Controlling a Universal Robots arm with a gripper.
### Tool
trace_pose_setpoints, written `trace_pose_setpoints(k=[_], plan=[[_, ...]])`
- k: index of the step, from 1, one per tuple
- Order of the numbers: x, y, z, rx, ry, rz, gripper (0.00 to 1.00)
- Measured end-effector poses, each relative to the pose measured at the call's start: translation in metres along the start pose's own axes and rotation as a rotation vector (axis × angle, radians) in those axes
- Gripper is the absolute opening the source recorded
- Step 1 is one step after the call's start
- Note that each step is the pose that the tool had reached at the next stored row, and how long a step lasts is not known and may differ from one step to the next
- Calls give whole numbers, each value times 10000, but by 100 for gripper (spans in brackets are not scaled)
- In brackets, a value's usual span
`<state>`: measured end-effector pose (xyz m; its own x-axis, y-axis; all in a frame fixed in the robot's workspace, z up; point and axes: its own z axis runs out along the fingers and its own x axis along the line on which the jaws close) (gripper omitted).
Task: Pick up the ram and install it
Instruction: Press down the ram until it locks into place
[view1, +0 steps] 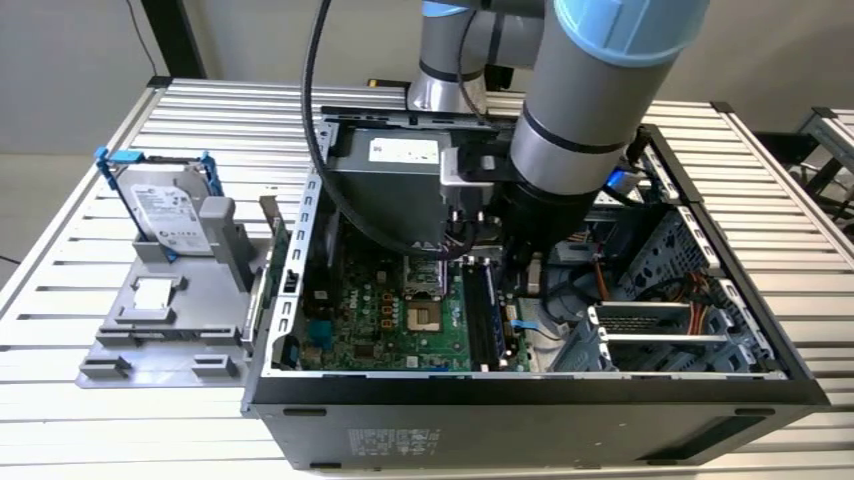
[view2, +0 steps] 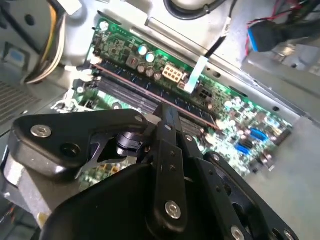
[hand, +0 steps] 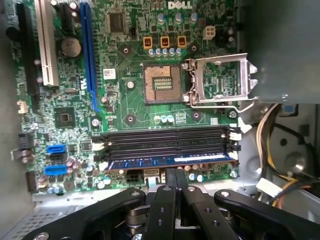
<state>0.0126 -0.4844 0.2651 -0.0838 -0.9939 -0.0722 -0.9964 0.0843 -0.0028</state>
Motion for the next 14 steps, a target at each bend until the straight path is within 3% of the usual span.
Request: trace_pose_setpoints(k=[7, 14], plan=[[-23, -1, -313, 0, 0, 0, 0], [-23, -1, -317, -25, 2, 2, 0]])
